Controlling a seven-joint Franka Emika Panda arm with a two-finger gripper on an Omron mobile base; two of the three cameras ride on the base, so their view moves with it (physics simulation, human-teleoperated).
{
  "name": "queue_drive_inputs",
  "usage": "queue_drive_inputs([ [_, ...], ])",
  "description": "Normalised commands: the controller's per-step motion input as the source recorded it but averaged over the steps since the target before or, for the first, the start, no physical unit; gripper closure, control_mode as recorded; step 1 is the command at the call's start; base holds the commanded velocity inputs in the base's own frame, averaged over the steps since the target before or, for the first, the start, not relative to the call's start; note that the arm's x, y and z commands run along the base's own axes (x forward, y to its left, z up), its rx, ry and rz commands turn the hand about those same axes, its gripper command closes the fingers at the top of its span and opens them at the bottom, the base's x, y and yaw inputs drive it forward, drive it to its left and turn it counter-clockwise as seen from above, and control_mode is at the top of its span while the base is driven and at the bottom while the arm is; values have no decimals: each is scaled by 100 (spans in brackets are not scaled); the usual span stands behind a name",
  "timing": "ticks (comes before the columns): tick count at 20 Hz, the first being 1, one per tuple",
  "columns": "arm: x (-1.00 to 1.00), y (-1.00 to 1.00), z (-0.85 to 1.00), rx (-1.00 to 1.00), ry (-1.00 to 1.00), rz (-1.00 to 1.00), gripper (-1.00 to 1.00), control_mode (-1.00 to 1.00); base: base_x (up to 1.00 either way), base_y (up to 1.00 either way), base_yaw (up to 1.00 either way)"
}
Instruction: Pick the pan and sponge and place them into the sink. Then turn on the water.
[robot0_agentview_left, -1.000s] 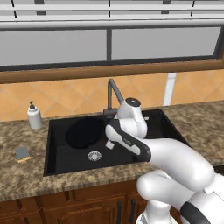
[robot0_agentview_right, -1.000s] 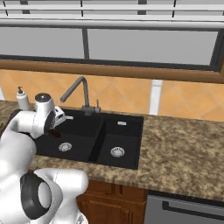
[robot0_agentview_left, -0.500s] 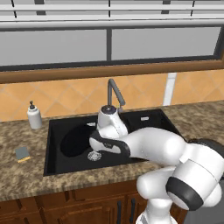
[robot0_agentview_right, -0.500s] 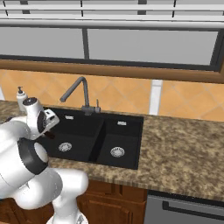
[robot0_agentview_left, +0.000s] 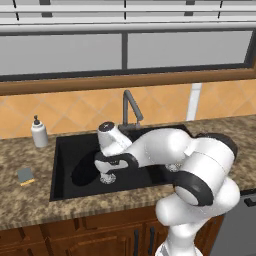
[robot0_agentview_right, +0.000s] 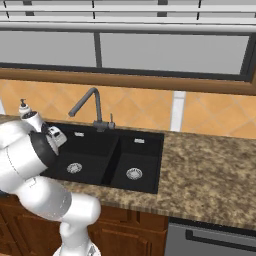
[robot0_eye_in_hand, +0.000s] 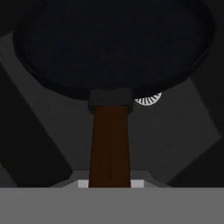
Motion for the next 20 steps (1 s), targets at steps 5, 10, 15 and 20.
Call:
queue_drive_inputs([
  [5,33,3,-37,-8,8,0,100,-100,0,0,0],
  [10,28,25,-49,-15,0,0,100,-100,0,0,0],
  [15,33,21,-44,-8,0,0,100,-100,0,0,0],
  [20,43,26,-40,-4,0,0,100,-100,0,0,0],
])
